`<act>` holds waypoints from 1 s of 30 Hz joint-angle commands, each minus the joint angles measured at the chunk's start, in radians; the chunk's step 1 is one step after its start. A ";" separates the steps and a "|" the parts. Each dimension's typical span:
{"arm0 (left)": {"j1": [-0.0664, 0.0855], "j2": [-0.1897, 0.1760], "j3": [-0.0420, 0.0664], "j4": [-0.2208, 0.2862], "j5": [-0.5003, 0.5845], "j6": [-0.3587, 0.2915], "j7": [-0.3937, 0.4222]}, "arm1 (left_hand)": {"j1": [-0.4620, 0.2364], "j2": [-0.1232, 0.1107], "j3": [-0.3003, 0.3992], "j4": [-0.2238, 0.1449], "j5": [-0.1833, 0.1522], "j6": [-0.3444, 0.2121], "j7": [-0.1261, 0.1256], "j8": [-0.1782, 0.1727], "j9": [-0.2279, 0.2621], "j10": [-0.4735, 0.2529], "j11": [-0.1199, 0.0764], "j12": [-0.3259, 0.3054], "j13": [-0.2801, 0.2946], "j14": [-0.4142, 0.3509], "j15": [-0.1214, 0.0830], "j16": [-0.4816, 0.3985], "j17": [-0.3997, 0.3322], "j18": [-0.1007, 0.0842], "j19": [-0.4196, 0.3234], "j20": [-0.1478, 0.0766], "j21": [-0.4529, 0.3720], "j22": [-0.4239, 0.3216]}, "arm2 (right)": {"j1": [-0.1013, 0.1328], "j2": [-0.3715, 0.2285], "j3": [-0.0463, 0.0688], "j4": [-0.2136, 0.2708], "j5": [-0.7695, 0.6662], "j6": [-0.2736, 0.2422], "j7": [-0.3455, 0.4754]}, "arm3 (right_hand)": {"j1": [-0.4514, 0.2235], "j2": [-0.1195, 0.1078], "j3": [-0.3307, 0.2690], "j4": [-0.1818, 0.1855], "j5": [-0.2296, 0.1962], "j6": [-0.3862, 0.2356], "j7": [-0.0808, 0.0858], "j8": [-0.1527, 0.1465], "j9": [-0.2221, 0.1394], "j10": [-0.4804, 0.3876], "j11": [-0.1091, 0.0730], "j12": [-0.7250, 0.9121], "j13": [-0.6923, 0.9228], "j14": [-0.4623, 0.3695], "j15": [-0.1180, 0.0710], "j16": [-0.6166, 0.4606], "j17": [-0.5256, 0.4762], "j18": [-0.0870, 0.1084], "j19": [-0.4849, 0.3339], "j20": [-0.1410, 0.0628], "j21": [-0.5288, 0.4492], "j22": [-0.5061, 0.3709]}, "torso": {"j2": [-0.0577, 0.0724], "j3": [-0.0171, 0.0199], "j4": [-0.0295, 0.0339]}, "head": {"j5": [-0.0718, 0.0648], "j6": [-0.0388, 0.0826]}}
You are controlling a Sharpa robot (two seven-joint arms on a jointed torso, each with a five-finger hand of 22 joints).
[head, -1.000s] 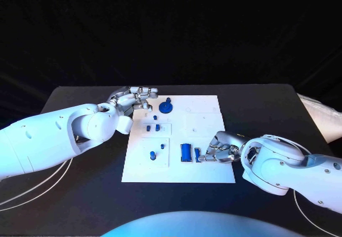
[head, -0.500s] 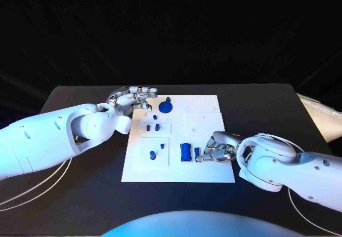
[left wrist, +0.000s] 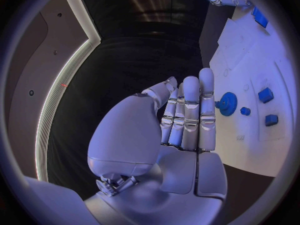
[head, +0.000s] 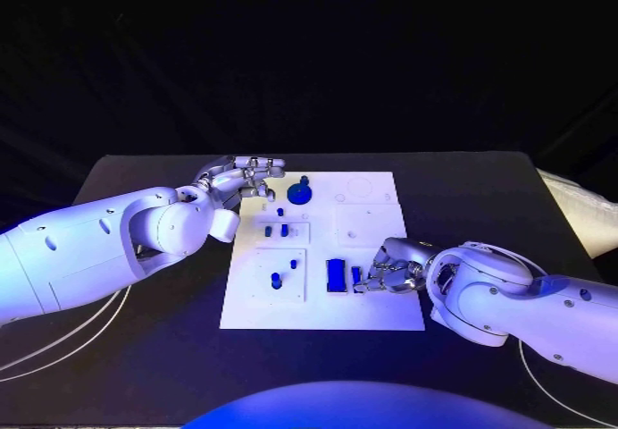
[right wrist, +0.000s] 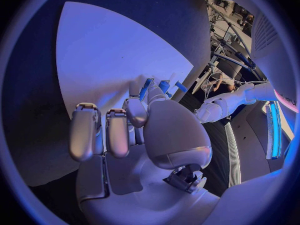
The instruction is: Assemble the parts on the task board
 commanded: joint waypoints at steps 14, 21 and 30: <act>-0.009 0.013 0.000 -0.024 0.016 0.006 0.030 | -0.048 -0.004 -0.044 0.019 0.003 -0.026 0.007 0.014 -0.002 -0.046 0.013 0.007 -0.013 -0.106 0.022 -0.083 -0.058 0.018 -0.084 0.020 -0.087 -0.047 | 0.092 -0.017 0.004 -0.147 0.679 -0.158 0.592 | 0.103 0.016 -0.005 -0.064 0.018 -0.144 0.060 -0.073 -0.023 -0.244 0.054 -0.490 -0.338 -0.007 0.035 -0.214 -0.235 0.041 -0.149 0.033 -0.221 -0.342 | -0.038 -0.0198 -0.0108 | -0.017 0.031; -0.015 0.036 -0.007 -0.069 0.040 -0.023 0.071 | -0.051 0.007 -0.065 0.037 0.003 -0.043 0.006 0.019 -0.004 -0.049 0.031 -0.036 -0.044 -0.238 0.069 -0.376 -0.207 0.010 -0.246 0.063 -0.274 -0.175 | 0.129 0.065 0.005 -0.347 0.997 -0.077 0.787 | 0.181 0.036 0.031 -0.116 -0.025 -0.208 0.106 -0.101 -0.043 -0.345 0.100 -0.740 -0.594 -0.218 0.081 -0.736 -0.712 0.089 -0.344 0.073 -0.597 -0.744 | -0.068 -0.0271 -0.0237 | -0.020 0.071; -0.030 0.096 -0.009 -0.160 0.076 -0.087 0.134 | -0.038 0.011 -0.077 0.044 0.003 -0.061 0.005 -0.019 -0.008 -0.054 0.057 -0.157 -0.045 -0.275 0.127 -0.678 -0.345 0.016 -0.388 0.138 -0.476 -0.352 | 0.137 0.177 0.012 -0.574 1.182 -0.007 0.908 | 0.191 0.029 0.113 -0.162 -0.037 -0.232 0.130 -0.103 -0.140 -0.334 0.164 -0.967 -0.966 -0.404 0.172 -1.199 -1.006 0.089 -0.477 0.179 -0.998 -0.994 | -0.102 -0.0253 -0.0243 | -0.020 0.122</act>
